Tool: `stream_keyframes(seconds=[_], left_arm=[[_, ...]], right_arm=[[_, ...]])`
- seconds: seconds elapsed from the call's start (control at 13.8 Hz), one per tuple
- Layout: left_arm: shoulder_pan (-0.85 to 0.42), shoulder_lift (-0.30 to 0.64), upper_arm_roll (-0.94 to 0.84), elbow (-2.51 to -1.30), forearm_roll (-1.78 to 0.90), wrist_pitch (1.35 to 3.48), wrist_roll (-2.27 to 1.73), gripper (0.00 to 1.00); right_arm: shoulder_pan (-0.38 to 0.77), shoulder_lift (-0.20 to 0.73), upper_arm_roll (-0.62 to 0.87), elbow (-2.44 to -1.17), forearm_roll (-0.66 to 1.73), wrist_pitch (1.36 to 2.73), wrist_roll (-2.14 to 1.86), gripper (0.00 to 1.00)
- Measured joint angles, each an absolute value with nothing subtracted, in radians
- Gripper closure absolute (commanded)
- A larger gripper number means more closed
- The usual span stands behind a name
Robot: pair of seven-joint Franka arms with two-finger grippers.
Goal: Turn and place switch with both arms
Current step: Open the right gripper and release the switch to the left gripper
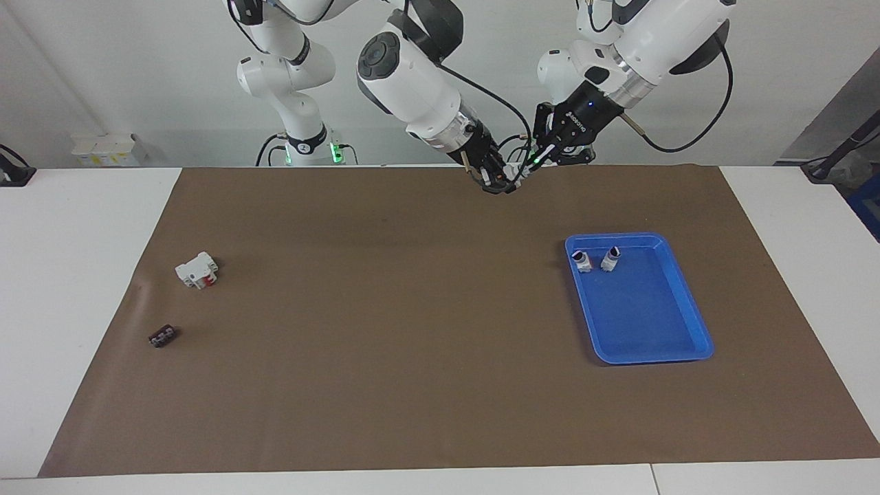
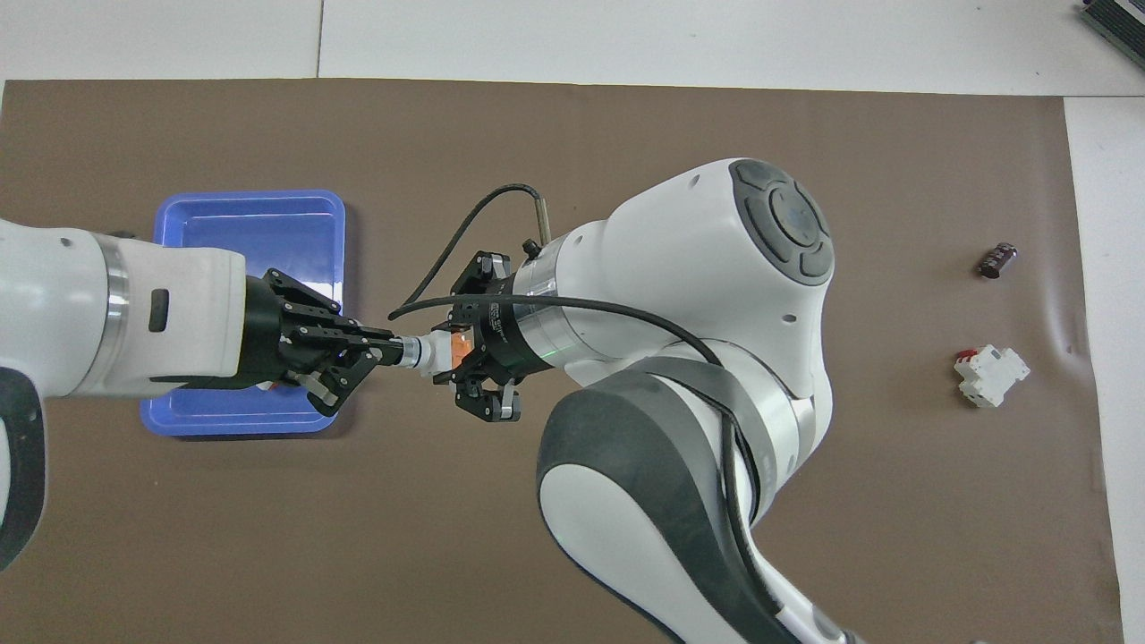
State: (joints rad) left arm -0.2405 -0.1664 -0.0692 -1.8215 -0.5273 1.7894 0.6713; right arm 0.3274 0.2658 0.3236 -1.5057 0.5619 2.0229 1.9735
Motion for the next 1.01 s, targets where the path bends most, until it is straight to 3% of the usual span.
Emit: stream_keyframes(seconds=[0.51, 0.58, 0.72, 0.8, 0.87, 0.94, 1.01], left_arm=[[-0.241, -0.167, -0.069, -1.821, -0.526, 1.790, 0.717, 1.00], [-0.240, -0.167, -0.068, -1.822, -0.526, 1.790, 0.723, 1.00], [-0.240, -0.167, -0.065, -1.822, -0.526, 1.789, 0.731, 1.00], [-0.239, -0.168, -0.065, -1.823, -0.526, 1.789, 0.733, 1.00], [-0.239, -0.168, -0.064, -1.823, -0.526, 1.789, 0.734, 1.00], [-0.239, -0.169, -0.064, -1.822, -0.526, 1.789, 0.739, 1.00], [-0.235, -0.170, -0.063, -1.826, -0.507, 1.788, 0.758, 1.00]], right_arm=[[0.327, 0.266, 0.324, -1.506, 0.562, 2.024, 1.973, 1.00], [0.328, 0.266, 0.324, -1.506, 0.562, 2.026, 1.973, 0.89], [0.331, 0.268, 0.324, -1.505, 0.562, 2.032, 1.974, 0.81], [0.331, 0.268, 0.324, -1.504, 0.562, 2.032, 1.974, 0.72], [0.331, 0.268, 0.324, -1.504, 0.562, 2.032, 1.974, 0.41], [0.331, 0.268, 0.324, -1.503, 0.562, 2.032, 1.973, 0.05], [0.329, 0.265, 0.322, -1.501, 0.558, 2.031, 1.973, 0.01]])
